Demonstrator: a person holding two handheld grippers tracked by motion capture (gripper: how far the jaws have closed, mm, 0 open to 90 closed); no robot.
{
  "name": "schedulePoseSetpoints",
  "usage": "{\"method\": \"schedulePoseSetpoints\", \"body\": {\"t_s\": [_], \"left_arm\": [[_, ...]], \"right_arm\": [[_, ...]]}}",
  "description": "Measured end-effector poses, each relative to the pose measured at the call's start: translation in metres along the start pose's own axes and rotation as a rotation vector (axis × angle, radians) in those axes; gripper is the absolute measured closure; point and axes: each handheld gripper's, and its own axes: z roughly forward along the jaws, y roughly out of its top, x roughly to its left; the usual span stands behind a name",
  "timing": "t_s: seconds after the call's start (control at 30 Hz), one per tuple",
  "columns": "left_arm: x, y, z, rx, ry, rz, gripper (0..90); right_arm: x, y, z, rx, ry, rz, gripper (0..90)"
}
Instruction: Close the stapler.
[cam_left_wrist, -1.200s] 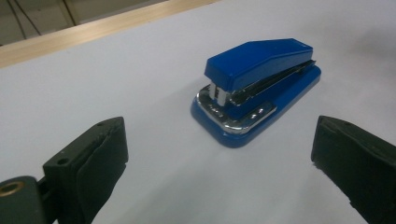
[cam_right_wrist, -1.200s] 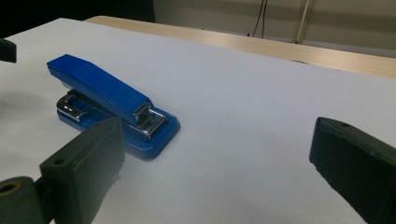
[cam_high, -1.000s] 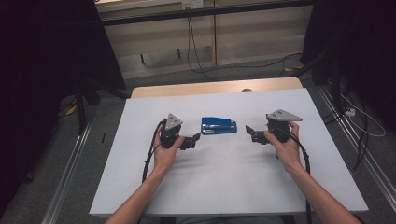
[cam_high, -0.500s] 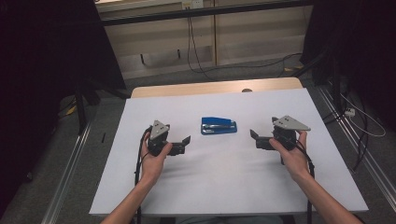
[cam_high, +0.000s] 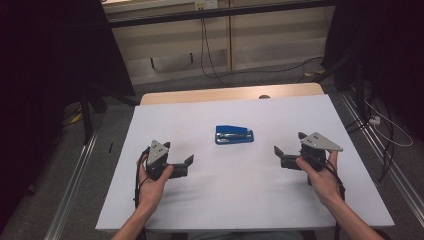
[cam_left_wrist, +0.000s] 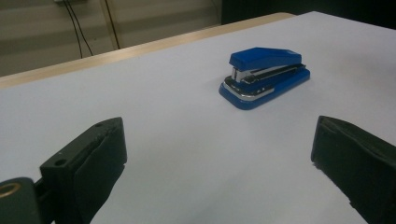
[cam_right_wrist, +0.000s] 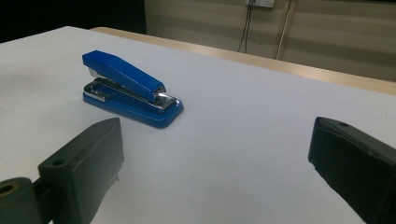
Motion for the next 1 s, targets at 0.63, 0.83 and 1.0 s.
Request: {"method": "schedulePoseSetpoints", "body": {"t_s": [0.63, 0.83, 1.0], "left_arm": [[0.008, -0.022, -0.039, 0.006, 0.056, -0.056, 3.5], [0.006, -0.025, -0.042, 0.008, 0.057, -0.054, 3.4], [0.003, -0.024, -0.045, 0.002, 0.026, -0.054, 3.4]], "right_arm": [[-0.009, -0.021, -0.043, -0.006, -0.06, 0.019, 3.4], [-0.012, -0.026, -0.054, -0.018, -0.083, 0.013, 3.8], [-0.013, -0.03, -0.058, -0.034, -0.075, 0.031, 3.2]]}}
